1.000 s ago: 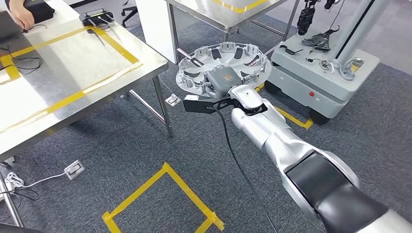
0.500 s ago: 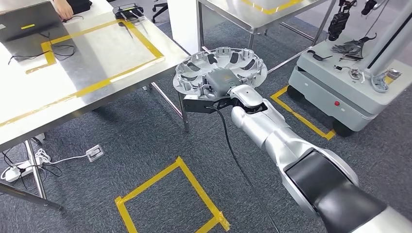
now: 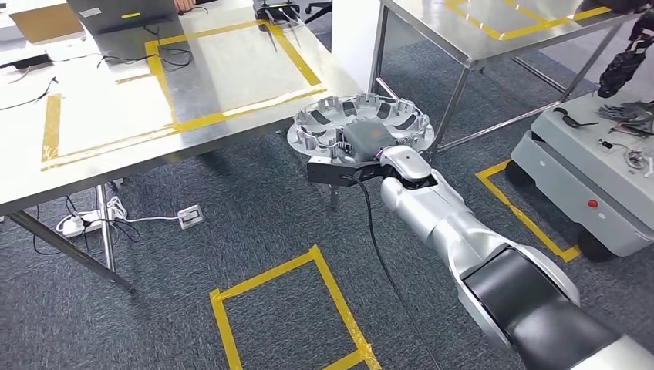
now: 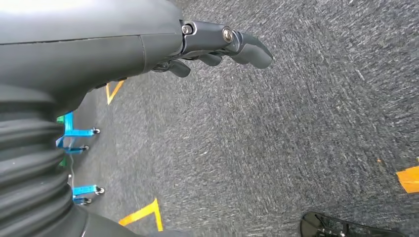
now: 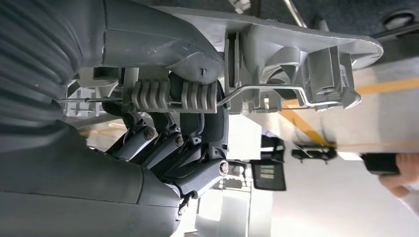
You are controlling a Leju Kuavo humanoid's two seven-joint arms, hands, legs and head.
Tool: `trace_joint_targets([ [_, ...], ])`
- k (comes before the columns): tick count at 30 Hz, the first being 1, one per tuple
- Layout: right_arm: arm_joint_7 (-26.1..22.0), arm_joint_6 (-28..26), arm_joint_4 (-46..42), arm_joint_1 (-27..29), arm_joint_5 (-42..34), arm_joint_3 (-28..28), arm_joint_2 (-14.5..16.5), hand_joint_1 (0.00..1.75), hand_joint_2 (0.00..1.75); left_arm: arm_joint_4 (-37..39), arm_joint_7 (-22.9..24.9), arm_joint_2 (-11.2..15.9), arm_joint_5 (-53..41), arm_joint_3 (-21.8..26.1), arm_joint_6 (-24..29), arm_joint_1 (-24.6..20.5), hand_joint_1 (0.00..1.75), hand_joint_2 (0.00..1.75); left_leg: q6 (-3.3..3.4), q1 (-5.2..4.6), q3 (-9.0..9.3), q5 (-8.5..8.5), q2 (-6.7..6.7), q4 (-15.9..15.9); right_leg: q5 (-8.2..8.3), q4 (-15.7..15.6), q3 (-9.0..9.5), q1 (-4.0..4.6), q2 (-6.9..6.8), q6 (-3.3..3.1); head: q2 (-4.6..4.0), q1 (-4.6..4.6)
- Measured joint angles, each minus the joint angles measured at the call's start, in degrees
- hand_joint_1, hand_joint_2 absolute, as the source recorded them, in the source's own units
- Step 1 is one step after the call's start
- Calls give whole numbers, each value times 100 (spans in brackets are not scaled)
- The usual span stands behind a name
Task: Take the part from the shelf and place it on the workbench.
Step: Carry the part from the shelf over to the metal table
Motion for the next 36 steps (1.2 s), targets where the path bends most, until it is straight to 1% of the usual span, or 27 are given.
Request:
trace_joint_targets([
  [1,-58,-57,-38,-3,-50,-2,13,173,175,0,-15,-6,-5,-1,0,-8,0,175,-35,4,-24,18,-46,-5,27,-150,67,4,58,-10,0,-2],
  [2,-120,-111,-92,-6,-104,-6,30,173,175,0,-23,-12,-6,-1,0,-16,0,175,-76,9,-46,41,-90,-17,20,-171,75,14,52,-19,0,-1],
  [4,-201,-190,-226,-20,-199,-21,83,173,175,-2,-26,-20,-4,-1,2,-19,0,175,-147,13,-72,65,-142,-40,56,-209,77,-1,-57,-73,0,3],
  [6,-220,-245,-387,-30,-275,-42,132,173,175,-3,-21,-27,-5,-1,5,-32,0,175,-202,-14,-183,-91,83,167,98,-277,107,-30,-181,-150,0,-30],
  [8,-219,-303,-580,3,-360,-67,155,173,175,-1,-1,-34,-8,-1,7,-58,0,175,-243,-13,-468,-446,403,818,107,-300,122,-22,-312,-198,0,-66],
  [9,-220,-337,-687,43,-413,-82,155,173,175,-1,12,-34,-10,-1,7,-66,0,175,-265,0,-620,-595,476,1182,103,-297,122,-16,-384,-205,0,-66],
  [10,-223,-367,-798,96,-466,-97,155,173,175,0,27,-33,-13,-1,7,-66,0,175,-283,13,-713,-661,509,1421,97,-292,122,-11,-453,-209,0,-66],
  [11,-226,-389,-919,151,-521,-115,156,173,175,-1,39,-28,-14,-1,7,-61,0,175,-297,24,-703,-623,526,1451,90,-285,123,-11,-516,-207,0,-66],
  [12,-229,-401,-1033,200,-573,-133,158,173,175,-1,43,-21,-16,-1,7,-56,0,175,-306,33,-582,-494,552,1259,78,-271,123,-13,-577,-196,0,-66],
  [14,-231,-399,-1243,262,-659,-182,159,173,175,-2,46,-6,-17,-1,7,-53,0,175,-304,18,-173,-215,728,539,35,-220,118,-4,-687,-149,-1,-70],
  [15,-232,-391,-1331,275,-692,-211,156,173,175,-1,42,-6,-18,-1,8,-56,0,175,-265,6,-24,-146,811,259,13,-190,108,15,-733,-120,-1,-67],
  [16,-234,-380,-1410,280,-717,-234,152,173,175,-1,37,-8,-18,-1,8,-55,0,175,-218,-9,49,-133,868,108,-1,-167,100,38,-776,-94,-1,-63],
  [17,-239,-368,-1486,281,-734,-251,150,173,175,0,30,-12,-18,-1,9,-50,0,175,-165,-25,53,-159,867,78,-6,-160,96,63,-823,-72,0,-60],
  [19,-251,-355,-1620,280,-749,-264,148,173,175,0,20,-16,-18,-1,9,-30,0,175,-72,-8,22,-135,749,74,-28,-151,103,69,-892,-26,0,-51],
  [20,-256,-352,-1679,279,-752,-274,148,173,175,0,16,-19,-18,-1,9,-24,0,175,-38,2,17,-127,693,72,-80,-101,88,55,-832,5,0,-51],
  [21,-259,-350,-1726,278,-755,-293,147,173,175,0,13,-21,-18,-1,9,-27,0,175,-2,15,13,-115,638,66,-189,52,23,37,-712,35,0,-49],
  [23,-262,-347,-1777,284,-760,-329,144,173,175,0,7,-32,-18,-1,9,-48,0,175,48,26,-1,-98,529,62,-523,685,-266,11,-415,73,0,-41],
  [24,-262,-342,-1786,295,-758,-339,142,173,175,0,4,-38,-18,-1,9,-58,0,175,66,25,-10,-90,467,62,-675,1068,-450,11,-340,78,0,-38],
  [25,-261,-334,-1790,313,-754,-341,141,173,175,0,5,-43,-18,-1,8,-61,0,175,74,23,-16,-84,400,63,-742,1340,-587,13,-307,75,0,-37],
  [26,-256,-321,-1795,335,-743,-341,140,173,175,0,6,-46,-18,-1,6,-60,0,175,76,21,-19,-76,330,63,-706,1422,-634,15,-291,61,0,-37],
  [27,-248,-305,-1804,355,-730,-341,140,173,175,0,7,-48,-18,-1,4,-58,0,175,74,20,-21,-66,257,64,-569,1278,-571,17,-271,38,0,-37],
  [28,-236,-290,-1815,368,-716,-341,140,173,175,0,8,-50,-18,-1,2,-59,0,175,65,20,-21,-55,185,64,-369,942,-411,18,-227,5,0,-36],
  [30,-211,-273,-1841,378,-697,-341,140,173,175,0,9,-63,-18,-1,-1,-64,0,175,25,21,-41,-25,60,66,-88,184,-50,19,-24,-56,0,-39],
  [32,-201,-271,-1864,380,-686,-341,143,173,175,1,9,-77,-18,-1,-5,-70,0,175,-43,38,-79,17,-37,51,-37,-142,91,37,82,-68,0,-42],
  [34,-201,-268,-1881,381,-678,-341,155,173,175,1,8,-80,-18,-1,-10,-65,0,175,-124,56,-102,63,-132,13,-2,-190,112,40,-15,-80,0,-42],
  [35,-199,-263,-1888,381,-672,-341,161,173,175,1,8,-83,-18,-1,-11,-56,0,175,-154,47,-122,50,-89,22,23,-228,137,28,-76,-106,0,-43],
  [36,-195,-251,-1897,379,-659,-341,169,173,175,1,10,-83,-18,-1,-11,-52,0,175,-179,36,-176,-22,22,119,53,-268,161,13,-139,-139,0,-54],
])
